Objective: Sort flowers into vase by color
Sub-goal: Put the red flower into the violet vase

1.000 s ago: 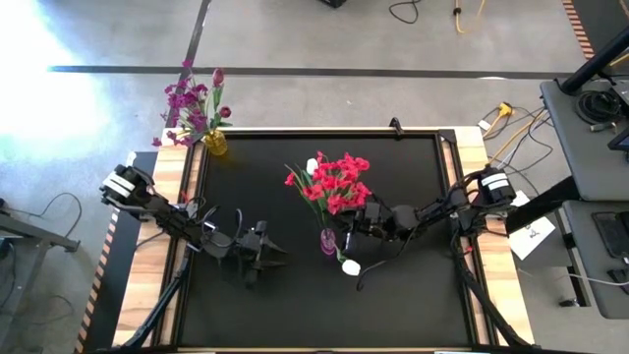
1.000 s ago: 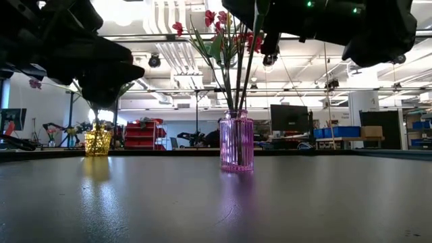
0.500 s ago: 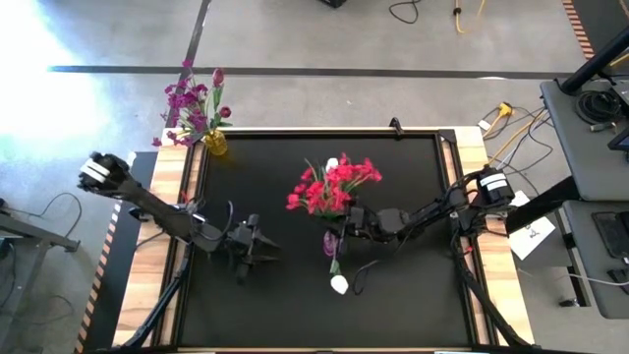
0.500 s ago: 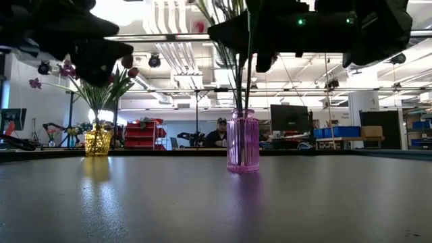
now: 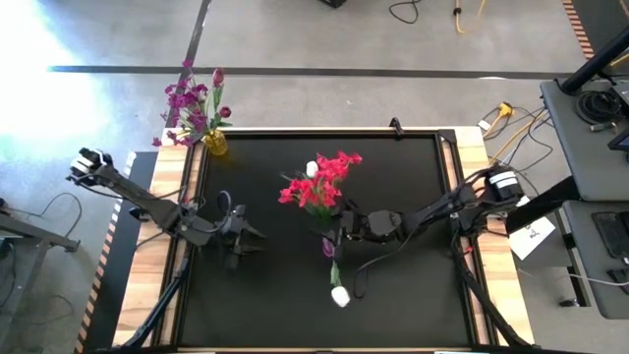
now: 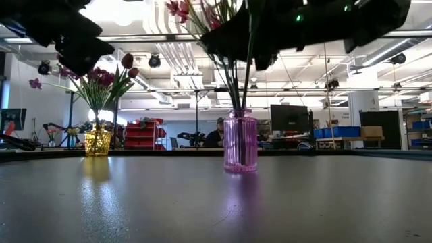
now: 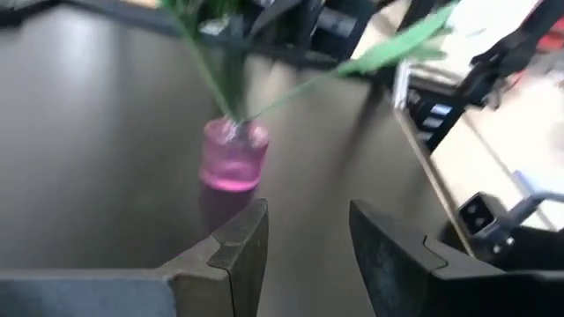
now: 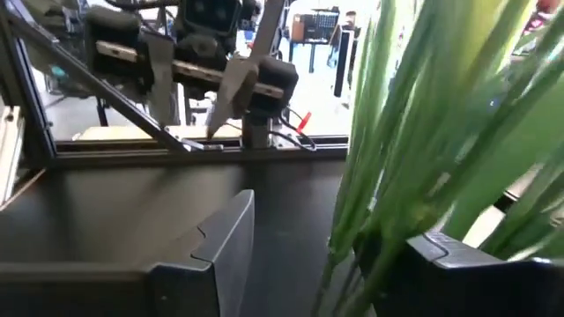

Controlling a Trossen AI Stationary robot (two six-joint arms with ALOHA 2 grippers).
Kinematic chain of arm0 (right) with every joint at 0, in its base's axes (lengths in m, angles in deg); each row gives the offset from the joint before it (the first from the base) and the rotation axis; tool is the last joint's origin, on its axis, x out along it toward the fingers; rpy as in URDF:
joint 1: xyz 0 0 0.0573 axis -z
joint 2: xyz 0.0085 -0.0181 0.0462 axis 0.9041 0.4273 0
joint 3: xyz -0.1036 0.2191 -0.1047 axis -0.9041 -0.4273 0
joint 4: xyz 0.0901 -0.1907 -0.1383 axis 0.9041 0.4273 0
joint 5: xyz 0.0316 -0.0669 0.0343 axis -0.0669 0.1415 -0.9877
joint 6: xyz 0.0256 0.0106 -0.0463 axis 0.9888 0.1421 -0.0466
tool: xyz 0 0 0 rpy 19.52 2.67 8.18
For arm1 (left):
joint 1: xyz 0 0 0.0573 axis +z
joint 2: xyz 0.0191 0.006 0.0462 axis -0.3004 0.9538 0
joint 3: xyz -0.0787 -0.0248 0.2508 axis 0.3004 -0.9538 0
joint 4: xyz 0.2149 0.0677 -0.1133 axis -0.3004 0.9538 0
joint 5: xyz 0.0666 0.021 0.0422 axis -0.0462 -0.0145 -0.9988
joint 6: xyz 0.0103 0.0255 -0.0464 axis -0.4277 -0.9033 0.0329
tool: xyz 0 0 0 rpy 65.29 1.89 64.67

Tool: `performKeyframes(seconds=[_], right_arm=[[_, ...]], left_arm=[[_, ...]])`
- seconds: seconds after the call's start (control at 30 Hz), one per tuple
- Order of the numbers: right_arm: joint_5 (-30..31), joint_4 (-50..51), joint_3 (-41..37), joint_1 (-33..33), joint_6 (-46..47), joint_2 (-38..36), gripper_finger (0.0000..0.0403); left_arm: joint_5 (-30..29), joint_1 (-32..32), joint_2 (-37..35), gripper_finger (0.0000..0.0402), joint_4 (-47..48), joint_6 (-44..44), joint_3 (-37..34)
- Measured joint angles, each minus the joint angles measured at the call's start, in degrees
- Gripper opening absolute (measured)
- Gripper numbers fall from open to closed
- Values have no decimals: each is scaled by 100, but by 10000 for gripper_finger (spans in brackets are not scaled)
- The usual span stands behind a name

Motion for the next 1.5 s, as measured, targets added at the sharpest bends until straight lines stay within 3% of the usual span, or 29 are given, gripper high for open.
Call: performKeyframes(seconds=[0.13,0.37,0.5,0.67,0.73,0.93,1.07,1.2,1.37,1.5], right_arm=[[-5,723,24,-11,172,-495,178],[8,1422,35,-9,688,-985,154],[1,1893,33,-11,881,-1004,110],[-1,2117,36,-11,900,-843,23],[1,2096,50,-11,934,-785,19],[-33,2497,39,-11,1073,-881,55],[-38,2675,39,-11,1077,-1086,106],[-10,2647,39,-40,1207,-1358,162],[2,2672,39,-193,1012,-1717,213],[298,2683,24,-264,946,-1828,239]], left_arm=[[-152,0,-86,146,925,294,317],[-305,-11,24,146,1128,164,635],[-343,-17,103,146,1182,102,753],[-350,-17,123,146,1250,40,790],[-352,-17,87,146,1248,42,747],[-353,-16,85,146,1425,291,678],[-423,-17,65,146,1523,328,677],[-428,9,-85,146,1538,-182,667],[-439,334,-359,141,1485,-191,394],[-437,548,-332,130,483,-72,-106]])
